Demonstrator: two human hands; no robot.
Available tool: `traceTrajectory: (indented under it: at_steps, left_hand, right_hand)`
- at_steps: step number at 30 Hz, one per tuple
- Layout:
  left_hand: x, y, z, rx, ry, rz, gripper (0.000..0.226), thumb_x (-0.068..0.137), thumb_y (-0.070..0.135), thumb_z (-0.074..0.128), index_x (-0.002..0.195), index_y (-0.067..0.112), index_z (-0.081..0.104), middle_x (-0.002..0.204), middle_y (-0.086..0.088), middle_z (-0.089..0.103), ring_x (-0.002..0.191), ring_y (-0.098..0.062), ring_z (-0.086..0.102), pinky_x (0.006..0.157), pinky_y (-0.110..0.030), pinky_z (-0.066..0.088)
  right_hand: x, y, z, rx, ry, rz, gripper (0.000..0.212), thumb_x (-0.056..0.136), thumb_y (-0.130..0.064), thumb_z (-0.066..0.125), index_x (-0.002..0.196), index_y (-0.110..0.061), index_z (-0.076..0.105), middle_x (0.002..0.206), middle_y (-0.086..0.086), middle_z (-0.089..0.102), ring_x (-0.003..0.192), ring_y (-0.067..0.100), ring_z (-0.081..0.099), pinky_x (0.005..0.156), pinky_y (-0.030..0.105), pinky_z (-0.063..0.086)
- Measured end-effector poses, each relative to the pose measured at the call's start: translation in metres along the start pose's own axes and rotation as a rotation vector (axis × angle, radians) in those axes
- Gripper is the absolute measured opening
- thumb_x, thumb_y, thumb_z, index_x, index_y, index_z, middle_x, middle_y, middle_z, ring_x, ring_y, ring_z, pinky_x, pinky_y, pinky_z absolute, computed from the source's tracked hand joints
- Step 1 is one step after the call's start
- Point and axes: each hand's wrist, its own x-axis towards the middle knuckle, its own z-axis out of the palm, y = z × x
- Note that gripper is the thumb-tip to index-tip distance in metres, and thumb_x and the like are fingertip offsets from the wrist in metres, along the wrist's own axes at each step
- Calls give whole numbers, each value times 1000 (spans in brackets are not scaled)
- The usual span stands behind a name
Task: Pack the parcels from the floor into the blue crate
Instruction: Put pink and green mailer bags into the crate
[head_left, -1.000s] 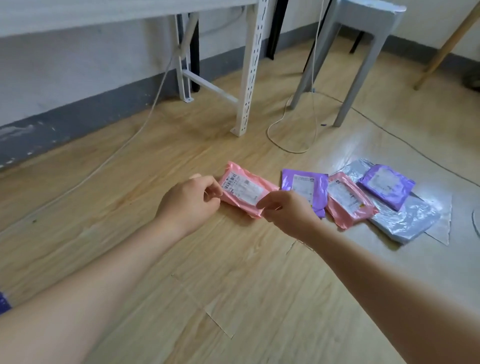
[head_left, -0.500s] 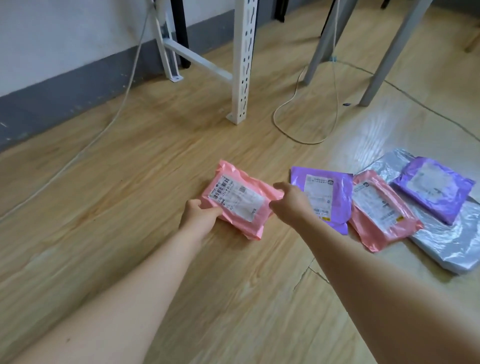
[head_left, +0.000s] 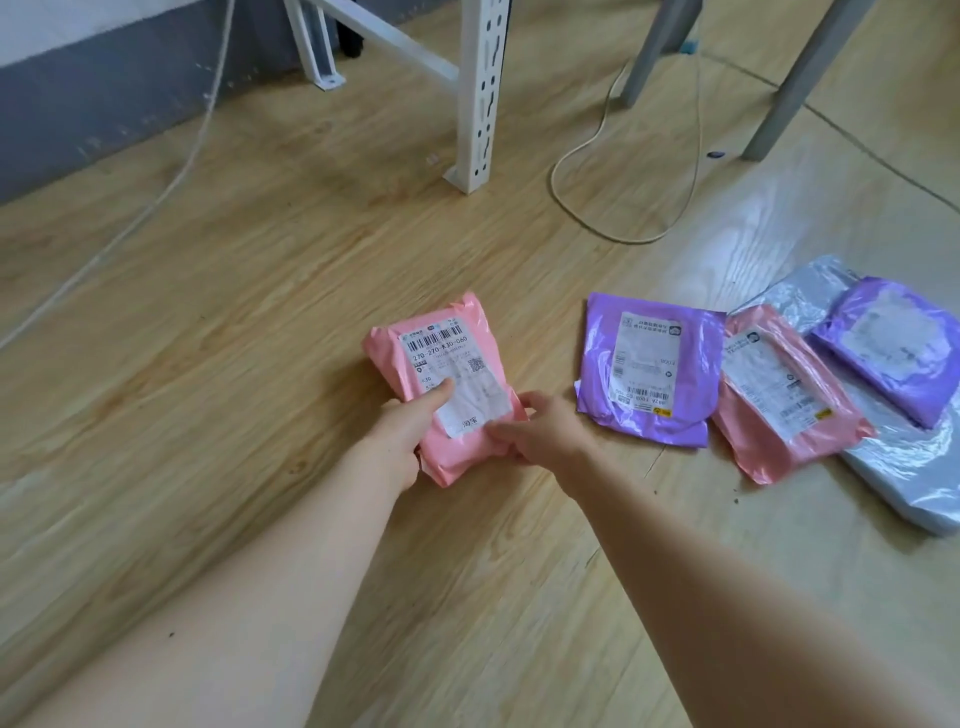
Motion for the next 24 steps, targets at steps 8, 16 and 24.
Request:
traceTrajectory:
  at_steps: [8,16,24]
  left_hand:
    - [-77,17,-48,20,-1,25,26,77,10,75,101,10,63,85,-6,70,64,-15,69,60,-27,57]
    - [-265,79,-140,-82,103,-13,47,76,3,73,119,7,55,110,-14,68,85,-23,66,70,-29,50]
    - [-403,117,-232,-280,374,33,45,76,-12,61,109,14,45,104,-10,62,83,-21,62,71,-31,51]
  right_hand:
    - [-84,-34,9,89,-114,3,25,79,3,66,94,-12,53,75,2,54,61,14,51,58,25,48]
    - [-243,-139,33,-79,-217,-50,27,78,2,62,66,-20,52,58,4,55,54,21,46,61,38,41]
    - [-362,-241,75,-358,-351,-258,22,68,-12,61,61,-29,50,63,-2,59,64,25,55,62,36,47]
